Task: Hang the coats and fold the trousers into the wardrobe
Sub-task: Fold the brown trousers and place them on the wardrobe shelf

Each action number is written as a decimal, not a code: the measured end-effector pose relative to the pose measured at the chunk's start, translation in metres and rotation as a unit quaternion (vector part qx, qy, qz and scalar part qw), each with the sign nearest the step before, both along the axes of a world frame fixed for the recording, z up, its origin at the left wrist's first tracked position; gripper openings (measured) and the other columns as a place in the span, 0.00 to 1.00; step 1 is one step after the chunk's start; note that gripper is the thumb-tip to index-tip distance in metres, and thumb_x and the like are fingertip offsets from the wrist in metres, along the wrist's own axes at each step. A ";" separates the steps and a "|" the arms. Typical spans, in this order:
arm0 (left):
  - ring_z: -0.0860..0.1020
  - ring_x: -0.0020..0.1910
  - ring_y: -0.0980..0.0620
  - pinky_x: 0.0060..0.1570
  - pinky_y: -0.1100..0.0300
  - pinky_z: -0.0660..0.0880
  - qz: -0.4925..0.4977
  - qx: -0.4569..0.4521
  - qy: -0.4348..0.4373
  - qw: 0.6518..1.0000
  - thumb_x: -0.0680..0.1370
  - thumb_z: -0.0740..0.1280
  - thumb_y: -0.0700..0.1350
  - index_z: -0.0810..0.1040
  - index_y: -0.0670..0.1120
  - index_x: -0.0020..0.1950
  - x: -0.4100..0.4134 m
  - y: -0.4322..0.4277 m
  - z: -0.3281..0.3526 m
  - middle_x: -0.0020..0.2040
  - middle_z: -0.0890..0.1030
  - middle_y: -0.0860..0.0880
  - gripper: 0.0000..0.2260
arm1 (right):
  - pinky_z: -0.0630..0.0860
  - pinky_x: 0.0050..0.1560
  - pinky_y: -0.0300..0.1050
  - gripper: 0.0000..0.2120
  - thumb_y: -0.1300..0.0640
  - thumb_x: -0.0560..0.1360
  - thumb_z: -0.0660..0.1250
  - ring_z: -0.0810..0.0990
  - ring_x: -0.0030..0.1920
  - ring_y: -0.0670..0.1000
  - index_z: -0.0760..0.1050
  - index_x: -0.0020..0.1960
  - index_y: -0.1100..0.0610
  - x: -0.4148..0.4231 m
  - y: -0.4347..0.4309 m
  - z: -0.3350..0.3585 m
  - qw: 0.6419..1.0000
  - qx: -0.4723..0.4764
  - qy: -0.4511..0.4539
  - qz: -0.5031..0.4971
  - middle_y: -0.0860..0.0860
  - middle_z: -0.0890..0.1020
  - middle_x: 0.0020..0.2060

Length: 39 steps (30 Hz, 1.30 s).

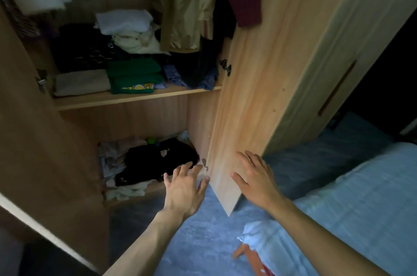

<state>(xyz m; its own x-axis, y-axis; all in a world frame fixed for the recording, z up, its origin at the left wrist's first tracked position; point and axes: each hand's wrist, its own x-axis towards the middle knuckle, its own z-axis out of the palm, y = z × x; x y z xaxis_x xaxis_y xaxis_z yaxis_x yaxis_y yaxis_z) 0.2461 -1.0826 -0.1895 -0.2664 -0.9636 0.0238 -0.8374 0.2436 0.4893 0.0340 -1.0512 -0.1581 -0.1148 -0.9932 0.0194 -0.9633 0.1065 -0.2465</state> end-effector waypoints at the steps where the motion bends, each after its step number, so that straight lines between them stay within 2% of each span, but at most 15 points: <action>1: 0.60 0.76 0.46 0.74 0.35 0.52 -0.016 -0.002 0.000 1.000 0.83 0.54 0.61 0.65 0.56 0.75 -0.011 0.004 0.003 0.76 0.65 0.52 0.22 | 0.61 0.72 0.60 0.33 0.34 0.77 0.52 0.59 0.76 0.56 0.56 0.78 0.47 -0.009 0.012 0.002 1.000 -0.004 0.000 -0.013 0.52 0.61 0.77; 5: 0.59 0.76 0.46 0.75 0.37 0.51 -0.078 -0.012 0.003 0.997 0.83 0.52 0.61 0.66 0.58 0.74 -0.065 0.025 0.014 0.77 0.64 0.52 0.21 | 0.61 0.72 0.58 0.38 0.31 0.72 0.45 0.59 0.75 0.56 0.58 0.78 0.48 -0.053 0.065 0.007 0.998 -0.021 0.008 -0.062 0.52 0.62 0.77; 10: 0.61 0.75 0.47 0.74 0.41 0.55 -0.168 -0.039 -0.014 0.985 0.82 0.54 0.62 0.67 0.57 0.74 -0.138 0.077 0.022 0.77 0.64 0.51 0.22 | 0.63 0.71 0.60 0.40 0.30 0.71 0.45 0.62 0.74 0.59 0.60 0.78 0.49 -0.116 0.144 0.008 0.990 -0.045 -0.002 -0.136 0.55 0.64 0.76; 12: 0.62 0.75 0.48 0.73 0.44 0.58 -0.201 -0.039 -0.021 0.979 0.82 0.52 0.63 0.67 0.57 0.74 -0.162 0.103 0.022 0.77 0.64 0.51 0.23 | 0.62 0.72 0.61 0.40 0.31 0.72 0.45 0.60 0.75 0.58 0.58 0.78 0.48 -0.135 0.180 0.007 0.984 -0.043 -0.017 -0.170 0.54 0.62 0.77; 16: 0.66 0.73 0.46 0.72 0.46 0.62 -0.278 -0.050 -0.032 0.959 0.73 0.41 0.69 0.69 0.54 0.74 -0.214 0.173 0.023 0.75 0.68 0.50 0.36 | 0.55 0.75 0.62 0.32 0.35 0.79 0.52 0.53 0.78 0.57 0.52 0.79 0.46 -0.175 0.269 -0.005 0.969 -0.035 -0.045 -0.240 0.52 0.55 0.79; 18: 0.69 0.71 0.44 0.70 0.44 0.65 -0.313 -0.057 -0.044 0.947 0.73 0.43 0.69 0.72 0.52 0.72 -0.238 0.204 0.016 0.73 0.71 0.48 0.37 | 0.54 0.75 0.62 0.32 0.37 0.80 0.55 0.51 0.79 0.57 0.52 0.80 0.47 -0.191 0.317 -0.010 0.961 -0.036 -0.056 -0.270 0.52 0.54 0.80; 20: 0.70 0.70 0.42 0.69 0.42 0.67 -0.350 -0.057 -0.041 0.934 0.75 0.45 0.71 0.74 0.52 0.70 -0.262 0.235 0.014 0.71 0.73 0.47 0.35 | 0.54 0.75 0.62 0.35 0.32 0.78 0.50 0.51 0.79 0.58 0.52 0.80 0.48 -0.202 0.364 -0.011 0.951 -0.031 -0.060 -0.301 0.52 0.54 0.80; 22: 0.68 0.72 0.45 0.71 0.45 0.65 -0.387 -0.043 -0.042 0.920 0.78 0.50 0.68 0.73 0.54 0.71 -0.287 0.271 0.019 0.73 0.71 0.50 0.30 | 0.55 0.75 0.61 0.42 0.27 0.71 0.41 0.51 0.79 0.58 0.51 0.80 0.47 -0.214 0.410 -0.014 0.941 -0.029 -0.056 -0.333 0.52 0.53 0.80; 23: 0.67 0.73 0.47 0.71 0.47 0.63 -0.407 -0.042 -0.039 0.912 0.79 0.51 0.67 0.72 0.54 0.72 -0.298 0.287 0.021 0.74 0.70 0.51 0.28 | 0.55 0.75 0.61 0.43 0.27 0.70 0.40 0.50 0.79 0.58 0.50 0.80 0.47 -0.221 0.431 -0.016 0.934 -0.028 -0.055 -0.351 0.52 0.53 0.80; 27: 0.66 0.73 0.50 0.71 0.50 0.64 -0.499 -0.057 -0.028 0.864 0.77 0.47 0.67 0.73 0.53 0.71 -0.347 0.347 0.021 0.74 0.70 0.51 0.31 | 0.57 0.74 0.62 0.35 0.32 0.78 0.51 0.51 0.79 0.58 0.52 0.80 0.48 -0.245 0.511 -0.023 0.902 -0.040 -0.065 -0.426 0.53 0.54 0.80; 31: 0.69 0.71 0.49 0.69 0.51 0.64 -0.583 -0.076 -0.039 0.808 0.78 0.53 0.62 0.74 0.51 0.70 -0.394 0.395 0.019 0.72 0.72 0.50 0.26 | 0.63 0.72 0.60 0.40 0.30 0.73 0.46 0.61 0.76 0.59 0.60 0.78 0.51 -0.259 0.579 -0.031 0.858 -0.081 -0.058 -0.505 0.55 0.63 0.77; 34: 0.72 0.67 0.48 0.66 0.51 0.67 -0.627 -0.069 -0.017 0.776 0.76 0.49 0.65 0.77 0.49 0.68 -0.428 0.429 0.015 0.69 0.75 0.50 0.31 | 0.64 0.72 0.59 0.37 0.34 0.75 0.53 0.63 0.75 0.60 0.62 0.77 0.54 -0.266 0.621 -0.032 0.826 -0.101 -0.067 -0.551 0.57 0.65 0.75; 37: 0.72 0.67 0.49 0.66 0.53 0.69 -0.654 -0.058 0.009 0.754 0.78 0.54 0.62 0.78 0.48 0.67 -0.460 0.454 0.006 0.67 0.76 0.50 0.27 | 0.62 0.72 0.56 0.35 0.39 0.75 0.57 0.65 0.74 0.62 0.64 0.77 0.57 -0.275 0.651 -0.033 0.801 -0.099 -0.064 -0.586 0.60 0.67 0.74; 39: 0.72 0.68 0.49 0.66 0.55 0.67 -0.672 -0.058 0.015 0.738 0.78 0.57 0.60 0.78 0.48 0.66 -0.484 0.466 -0.001 0.68 0.76 0.49 0.25 | 0.63 0.71 0.56 0.34 0.39 0.76 0.57 0.67 0.72 0.62 0.65 0.76 0.57 -0.287 0.665 -0.036 0.788 -0.097 -0.058 -0.605 0.60 0.68 0.73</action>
